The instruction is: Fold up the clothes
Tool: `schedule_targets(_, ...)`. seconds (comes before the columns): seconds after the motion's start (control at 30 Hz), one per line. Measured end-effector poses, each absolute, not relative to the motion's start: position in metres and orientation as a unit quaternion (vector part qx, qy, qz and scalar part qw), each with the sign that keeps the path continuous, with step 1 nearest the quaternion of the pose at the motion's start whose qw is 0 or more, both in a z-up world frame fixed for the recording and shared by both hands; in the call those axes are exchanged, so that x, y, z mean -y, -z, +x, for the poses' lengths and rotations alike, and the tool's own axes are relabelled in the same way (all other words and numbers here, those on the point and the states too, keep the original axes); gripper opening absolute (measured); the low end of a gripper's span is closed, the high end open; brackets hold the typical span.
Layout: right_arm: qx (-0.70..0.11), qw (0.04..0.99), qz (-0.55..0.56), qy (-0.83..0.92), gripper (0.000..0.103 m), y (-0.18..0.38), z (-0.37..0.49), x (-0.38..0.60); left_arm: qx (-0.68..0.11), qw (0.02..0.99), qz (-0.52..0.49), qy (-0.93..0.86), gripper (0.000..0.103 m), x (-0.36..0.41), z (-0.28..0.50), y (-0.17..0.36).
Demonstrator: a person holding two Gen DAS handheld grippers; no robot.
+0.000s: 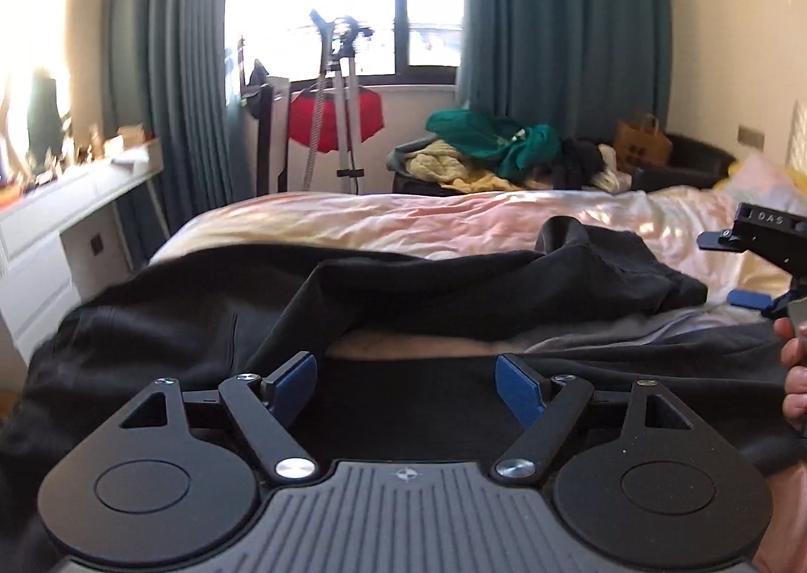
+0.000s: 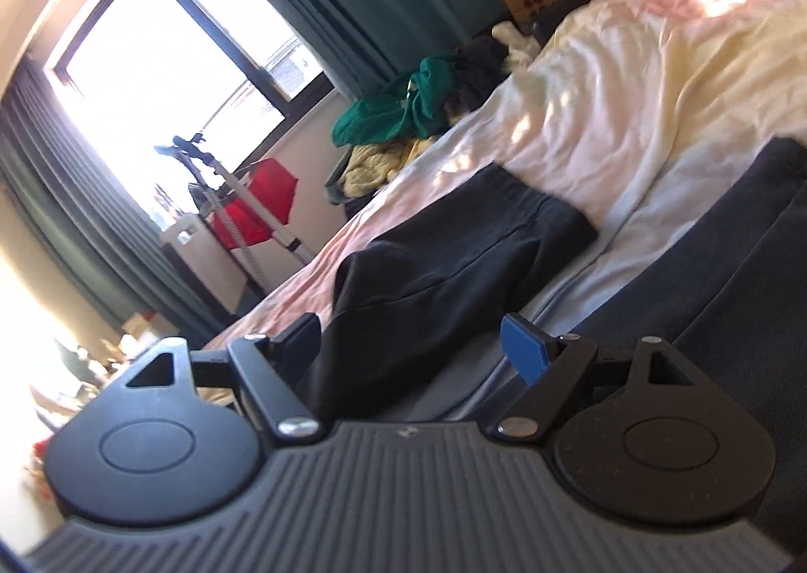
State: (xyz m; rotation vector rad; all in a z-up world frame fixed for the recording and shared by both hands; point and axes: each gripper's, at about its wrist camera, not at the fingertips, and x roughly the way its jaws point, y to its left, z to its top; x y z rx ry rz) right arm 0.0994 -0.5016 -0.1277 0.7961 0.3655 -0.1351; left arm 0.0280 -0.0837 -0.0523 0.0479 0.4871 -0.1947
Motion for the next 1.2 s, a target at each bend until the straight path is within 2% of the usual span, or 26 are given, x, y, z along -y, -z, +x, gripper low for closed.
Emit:
schedule_targets(0.13,-0.192,0.889,0.413,0.038,0.081,0.135,0.109,0.499,-0.247,0.966,0.005,0.078,0.081,0.067,0.011,0.067)
schedule_targets(0.27,-0.190,0.851,0.489,-0.008,0.081,0.150,0.119,0.506,-0.261,0.963,-0.014,0.071,0.081,0.055,0.008,0.076)
schedule_targets(0.6,-0.218,0.749,0.626,-0.002,0.081,0.196,0.164,0.529,-0.274,0.960,0.009,0.059,0.082,0.066,0.035,0.106)
schedule_targets(0.73,-0.240,0.741,0.627,0.027,0.080,0.217,0.202,0.530,-0.288,0.956,0.006,0.061,0.082,0.064,0.045,0.116)
schedule_targets(0.87,-0.221,0.769,0.595,0.070,0.078,0.216,0.237,0.537,-0.294,0.954,-0.008,0.065,0.082,0.057,0.051,0.122)
schedule_targets(0.93,-0.217,0.781,0.575,0.111,0.063,0.210,0.248,0.546,-0.291,0.954,-0.011,0.067,0.082,0.054,0.053,0.122)
schedule_targets(1.0,-0.224,0.790,0.552,0.144,0.017,0.205,0.255,0.555,-0.287,0.956,-0.010,0.068,0.082,0.051,0.053,0.122)
schedule_targets(1.1,-0.236,0.808,0.508,0.183,0.011,0.192,0.263,0.567,-0.277,0.958,-0.011,0.070,0.082,0.045,0.054,0.120)
schedule_targets(1.2,-0.205,0.848,0.458,0.167,0.010,0.158,0.262,0.570,-0.274,0.959,-0.019,0.068,0.081,0.040,0.056,0.117)
